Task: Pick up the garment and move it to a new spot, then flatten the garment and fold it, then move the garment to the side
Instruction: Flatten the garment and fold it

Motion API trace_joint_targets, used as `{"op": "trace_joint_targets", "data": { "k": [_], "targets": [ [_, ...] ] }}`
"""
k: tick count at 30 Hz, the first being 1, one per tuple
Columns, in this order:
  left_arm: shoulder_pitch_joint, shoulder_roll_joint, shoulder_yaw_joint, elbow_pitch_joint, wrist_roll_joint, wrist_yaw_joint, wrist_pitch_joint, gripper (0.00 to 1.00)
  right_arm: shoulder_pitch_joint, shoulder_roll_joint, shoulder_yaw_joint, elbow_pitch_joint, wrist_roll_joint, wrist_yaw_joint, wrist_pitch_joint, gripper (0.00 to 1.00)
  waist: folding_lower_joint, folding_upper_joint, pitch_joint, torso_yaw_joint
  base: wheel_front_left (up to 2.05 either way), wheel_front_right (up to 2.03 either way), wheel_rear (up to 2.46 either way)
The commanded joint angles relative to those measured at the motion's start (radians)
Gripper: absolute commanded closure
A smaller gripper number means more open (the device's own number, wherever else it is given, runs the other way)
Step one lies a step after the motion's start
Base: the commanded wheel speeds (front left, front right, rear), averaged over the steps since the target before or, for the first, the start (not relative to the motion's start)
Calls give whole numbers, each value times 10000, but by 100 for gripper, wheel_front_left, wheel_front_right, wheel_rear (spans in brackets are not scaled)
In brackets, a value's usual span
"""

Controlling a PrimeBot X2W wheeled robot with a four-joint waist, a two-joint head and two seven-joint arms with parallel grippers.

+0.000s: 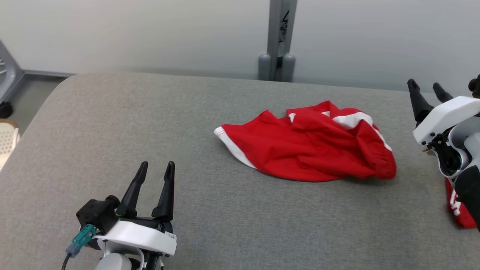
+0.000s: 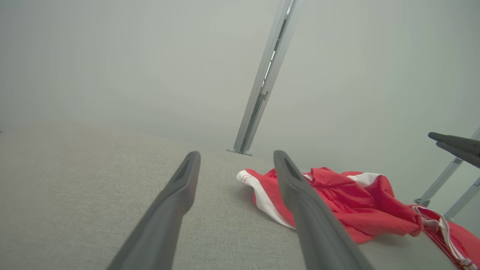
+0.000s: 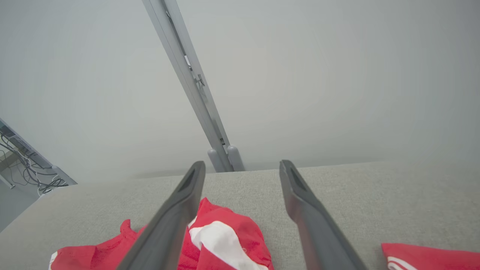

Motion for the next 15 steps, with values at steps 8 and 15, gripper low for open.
{"op": "trace_joint_targets", "data": {
  "k": [8, 15],
  "targets": [
    [-53, 36, 363, -397, 87, -73, -6, 0, 1343, -747, -2351, -3292, -3040, 5, -697, 0, 0, -1, -256, -945, 0, 0, 0],
    [-158, 34, 596, -489, 107, -56, -6, 0, 4881, 658, -6050, -7322, -6588, 5, -700, 0, 0, -1, -167, -1401, 0, 0, 0]
  ]
}}
